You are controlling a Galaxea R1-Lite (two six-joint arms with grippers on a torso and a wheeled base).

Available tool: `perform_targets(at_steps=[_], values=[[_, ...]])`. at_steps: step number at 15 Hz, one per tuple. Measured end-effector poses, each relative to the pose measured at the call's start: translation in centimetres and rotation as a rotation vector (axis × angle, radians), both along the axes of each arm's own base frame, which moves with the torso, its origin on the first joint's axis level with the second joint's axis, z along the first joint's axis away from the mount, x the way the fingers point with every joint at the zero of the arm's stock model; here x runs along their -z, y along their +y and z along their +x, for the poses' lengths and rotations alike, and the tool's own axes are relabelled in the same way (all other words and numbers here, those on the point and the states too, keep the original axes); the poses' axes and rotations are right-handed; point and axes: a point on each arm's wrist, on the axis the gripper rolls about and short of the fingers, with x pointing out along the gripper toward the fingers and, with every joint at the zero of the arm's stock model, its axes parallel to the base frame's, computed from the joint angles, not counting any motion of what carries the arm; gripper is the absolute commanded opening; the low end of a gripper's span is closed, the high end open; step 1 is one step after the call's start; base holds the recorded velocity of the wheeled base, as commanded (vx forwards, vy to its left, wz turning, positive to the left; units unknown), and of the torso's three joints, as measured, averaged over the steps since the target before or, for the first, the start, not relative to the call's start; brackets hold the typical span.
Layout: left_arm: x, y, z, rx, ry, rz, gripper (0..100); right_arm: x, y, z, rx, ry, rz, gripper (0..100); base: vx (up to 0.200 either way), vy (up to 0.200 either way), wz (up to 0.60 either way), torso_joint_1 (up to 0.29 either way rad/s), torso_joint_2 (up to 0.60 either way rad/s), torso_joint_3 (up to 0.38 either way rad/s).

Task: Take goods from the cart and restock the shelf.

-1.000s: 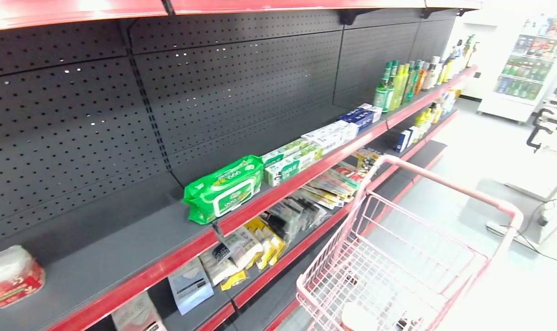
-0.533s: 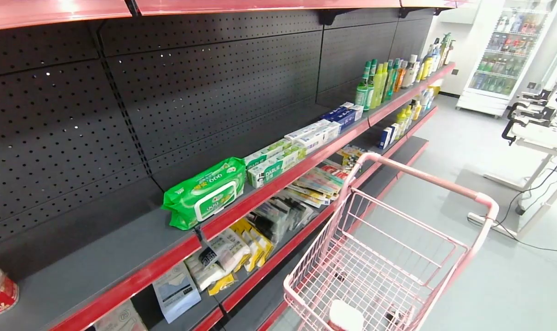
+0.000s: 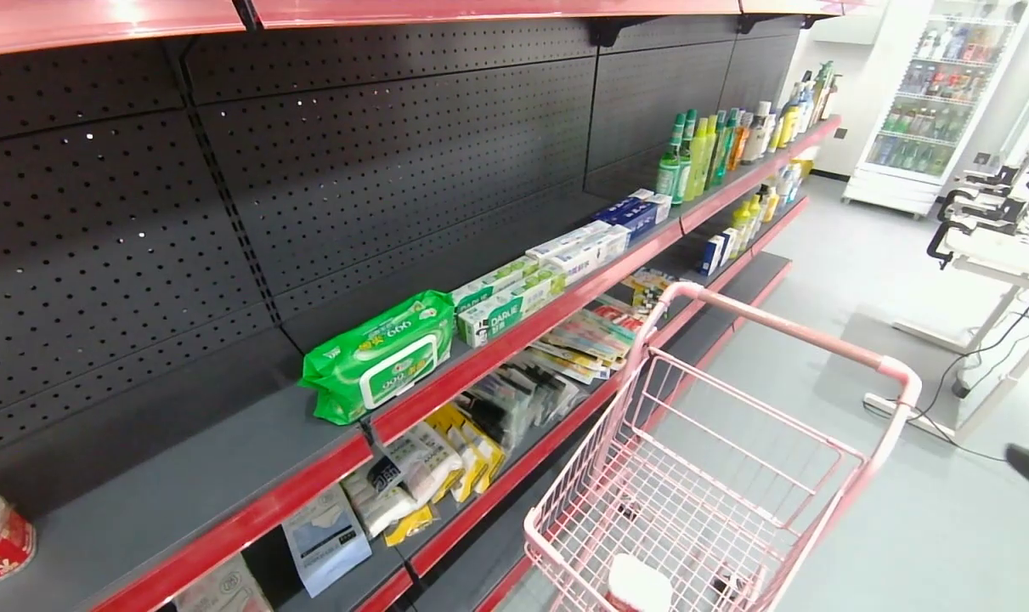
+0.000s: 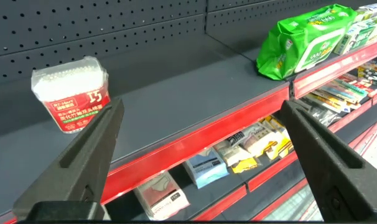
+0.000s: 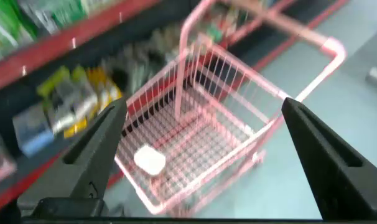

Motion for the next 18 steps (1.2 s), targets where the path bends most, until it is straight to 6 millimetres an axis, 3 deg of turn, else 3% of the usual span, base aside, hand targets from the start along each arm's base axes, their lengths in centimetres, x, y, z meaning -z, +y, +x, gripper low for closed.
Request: perform_targets(at_steps=[2,5,8,12,18], values=[[0.0,0.0,0.0,0.000,0.000,-0.001,100,1.6,0.6,5.3,-0.058,0.223,-0.019,100,0.000,0.000,0.00,0.000,0.00,0.000],[0.0,0.0,0.0,0.001,0.001,0.005,100,6.0,2.6,12.5,-0.180,0.460,-0.067,100,0.000,0.000,0.00,0.000,0.00,0.000],[0.0,0.0,0.0,0.002,0.002,0.008,100,11.4,5.2,17.1,-0.338,0.593,-0.187,100,0.000,0.000,0.00,-0.027,0.04,0.033],[0.0,0.0,0.0,0.003,0.003,0.008,100,16.3,8.5,19.5,-0.493,0.696,-0.288,100,0.000,0.000,0.00,-0.102,0.23,0.119],[0.0,0.0,0.0,0.003,0.003,0.008,100,19.2,9.6,20.2,-0.567,0.766,-0.351,100,0.000,0.000,0.00,-0.133,0.30,0.171]])
